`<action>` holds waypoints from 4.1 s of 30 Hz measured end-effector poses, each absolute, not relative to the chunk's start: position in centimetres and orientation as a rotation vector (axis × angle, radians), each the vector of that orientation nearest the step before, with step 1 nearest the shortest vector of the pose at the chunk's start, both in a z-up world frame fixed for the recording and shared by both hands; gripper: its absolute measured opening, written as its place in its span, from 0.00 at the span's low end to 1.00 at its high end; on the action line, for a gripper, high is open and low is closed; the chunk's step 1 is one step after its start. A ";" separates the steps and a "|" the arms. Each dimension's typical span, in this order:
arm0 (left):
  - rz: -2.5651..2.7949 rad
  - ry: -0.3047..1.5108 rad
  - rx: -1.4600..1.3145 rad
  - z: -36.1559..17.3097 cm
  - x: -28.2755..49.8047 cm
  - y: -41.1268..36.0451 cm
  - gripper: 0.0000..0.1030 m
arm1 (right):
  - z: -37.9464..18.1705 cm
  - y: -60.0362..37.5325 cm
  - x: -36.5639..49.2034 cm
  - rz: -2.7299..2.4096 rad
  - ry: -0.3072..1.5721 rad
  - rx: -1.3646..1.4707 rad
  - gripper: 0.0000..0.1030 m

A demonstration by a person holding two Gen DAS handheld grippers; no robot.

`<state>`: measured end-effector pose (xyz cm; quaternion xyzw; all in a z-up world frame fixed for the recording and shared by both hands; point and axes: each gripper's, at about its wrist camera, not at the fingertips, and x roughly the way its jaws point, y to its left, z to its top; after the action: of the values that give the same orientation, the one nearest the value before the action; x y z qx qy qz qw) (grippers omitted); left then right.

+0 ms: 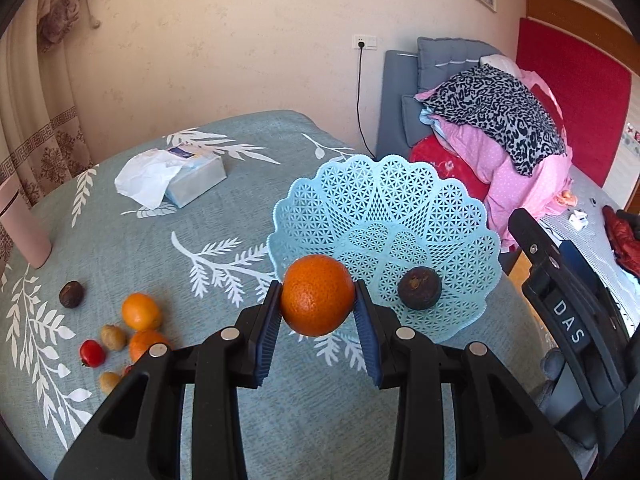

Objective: Organize fruits
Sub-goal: 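Lower the orange into the blue basket and open the left tool, then move the left tool back to the table and grasp another orange, then grasp an orange with the right tool while the left tool holds its orange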

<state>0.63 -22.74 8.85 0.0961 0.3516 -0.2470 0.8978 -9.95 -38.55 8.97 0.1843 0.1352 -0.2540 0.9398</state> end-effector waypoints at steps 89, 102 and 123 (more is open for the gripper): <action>-0.185 0.826 -0.199 1.8 -2.1 3.4 0.40 | 7.9 -18.1 0.9 0.055 0.654 0.116 0.96; -0.160 0.827 -0.234 1.7 -2.0 4.0 0.40 | 3.2 -14.0 7.1 0.161 0.888 0.223 0.54; -0.151 0.773 -0.218 2.3 -2.5 3.8 0.40 | 5.9 -18.4 2.9 0.067 0.697 0.235 0.39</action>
<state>-2.51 3.80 2.30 -0.1060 0.3758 -0.0734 0.9177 2.88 -18.36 5.93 0.1148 0.3407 0.0329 0.9325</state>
